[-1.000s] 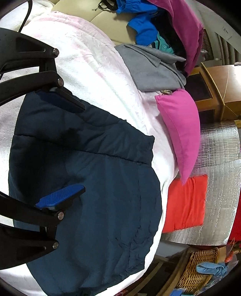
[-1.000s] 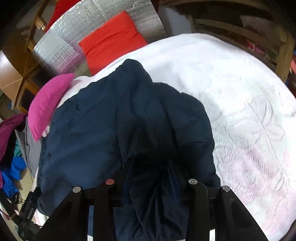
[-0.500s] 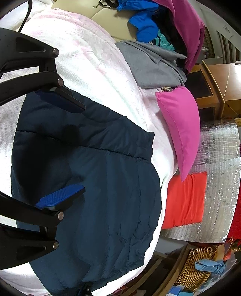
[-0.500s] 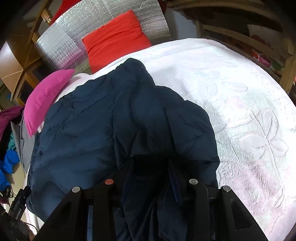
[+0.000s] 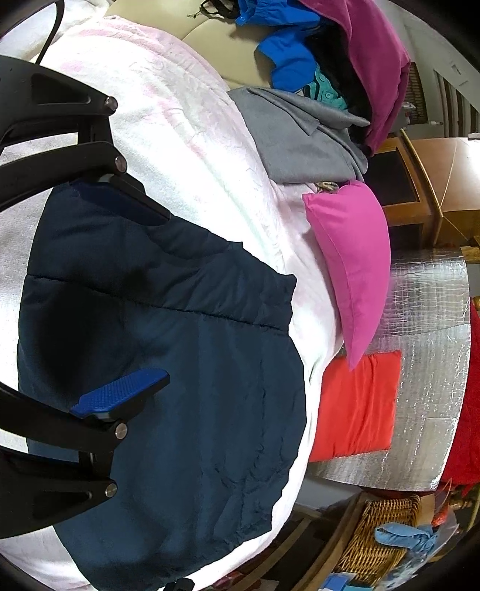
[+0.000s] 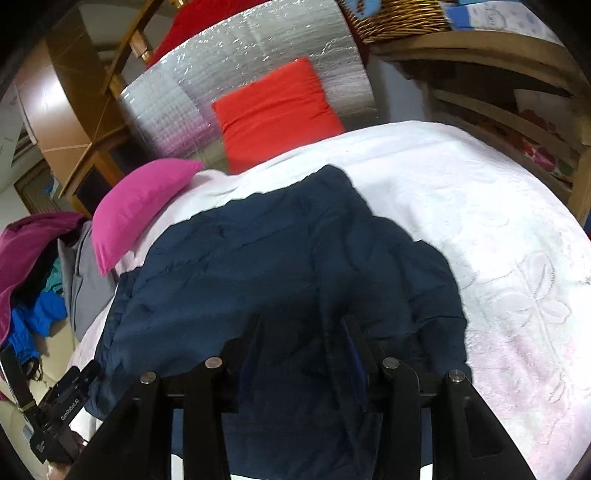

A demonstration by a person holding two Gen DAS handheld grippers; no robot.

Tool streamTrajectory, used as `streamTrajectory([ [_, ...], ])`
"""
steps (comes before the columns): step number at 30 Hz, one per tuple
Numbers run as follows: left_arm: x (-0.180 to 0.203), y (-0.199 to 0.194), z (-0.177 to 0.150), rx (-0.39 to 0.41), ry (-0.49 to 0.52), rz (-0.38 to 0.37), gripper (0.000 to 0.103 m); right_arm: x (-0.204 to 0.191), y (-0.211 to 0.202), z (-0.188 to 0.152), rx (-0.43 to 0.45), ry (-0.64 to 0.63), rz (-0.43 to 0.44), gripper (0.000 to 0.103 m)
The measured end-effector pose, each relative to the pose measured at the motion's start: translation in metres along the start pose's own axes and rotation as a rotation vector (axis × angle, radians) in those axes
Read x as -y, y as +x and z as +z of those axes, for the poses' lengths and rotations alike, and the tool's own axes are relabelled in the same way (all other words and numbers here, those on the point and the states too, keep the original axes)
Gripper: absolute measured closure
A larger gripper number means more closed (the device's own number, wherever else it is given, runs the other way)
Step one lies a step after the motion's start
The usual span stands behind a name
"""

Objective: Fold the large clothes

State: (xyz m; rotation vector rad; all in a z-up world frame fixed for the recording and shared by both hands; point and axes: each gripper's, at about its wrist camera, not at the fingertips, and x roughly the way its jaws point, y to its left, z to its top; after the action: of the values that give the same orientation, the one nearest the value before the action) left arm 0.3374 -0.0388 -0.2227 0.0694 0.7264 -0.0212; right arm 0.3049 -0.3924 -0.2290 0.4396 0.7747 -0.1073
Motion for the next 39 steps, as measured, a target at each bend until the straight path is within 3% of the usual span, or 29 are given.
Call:
streamTrajectory([
  [3,0.0,0.004,-0.001,-0.014,0.003,0.007,0.023,-0.004,0.017,-0.003,-0.072,-0.012,0.001,0.056],
  [5,0.002,0.013,-0.003,-0.053,0.016,0.011,0.023,-0.004,0.038,-0.009,-0.163,-0.025,-0.046,0.053],
  [8,0.004,0.026,-0.007,-0.11,0.016,0.008,0.022,-0.007,0.036,-0.009,-0.158,-0.04,-0.058,0.052],
  [13,0.0,0.018,-0.006,-0.089,-0.013,0.002,0.022,-0.008,0.018,-0.007,-0.098,-0.028,-0.014,0.052],
  [19,0.002,0.012,-0.004,-0.056,-0.011,0.006,0.022,-0.028,-0.001,-0.005,-0.014,-0.098,0.075,0.052],
  [24,0.002,0.013,-0.003,-0.051,-0.01,0.004,0.022,-0.05,0.018,-0.018,-0.1,-0.171,0.098,0.052],
  [26,0.003,0.013,-0.003,-0.051,-0.005,0.003,0.022,-0.054,0.031,-0.025,-0.141,-0.204,0.057,0.052],
  [29,0.004,0.014,-0.003,-0.054,-0.001,0.003,0.022,-0.058,0.034,-0.027,-0.147,-0.222,0.037,0.052],
  [36,0.005,0.012,-0.003,-0.046,-0.004,-0.009,0.022,-0.055,0.008,-0.021,-0.063,-0.204,0.112,0.052],
  [39,0.011,0.02,-0.006,-0.078,0.021,-0.006,0.022,-0.055,0.029,-0.026,-0.144,-0.214,0.042,0.052],
])
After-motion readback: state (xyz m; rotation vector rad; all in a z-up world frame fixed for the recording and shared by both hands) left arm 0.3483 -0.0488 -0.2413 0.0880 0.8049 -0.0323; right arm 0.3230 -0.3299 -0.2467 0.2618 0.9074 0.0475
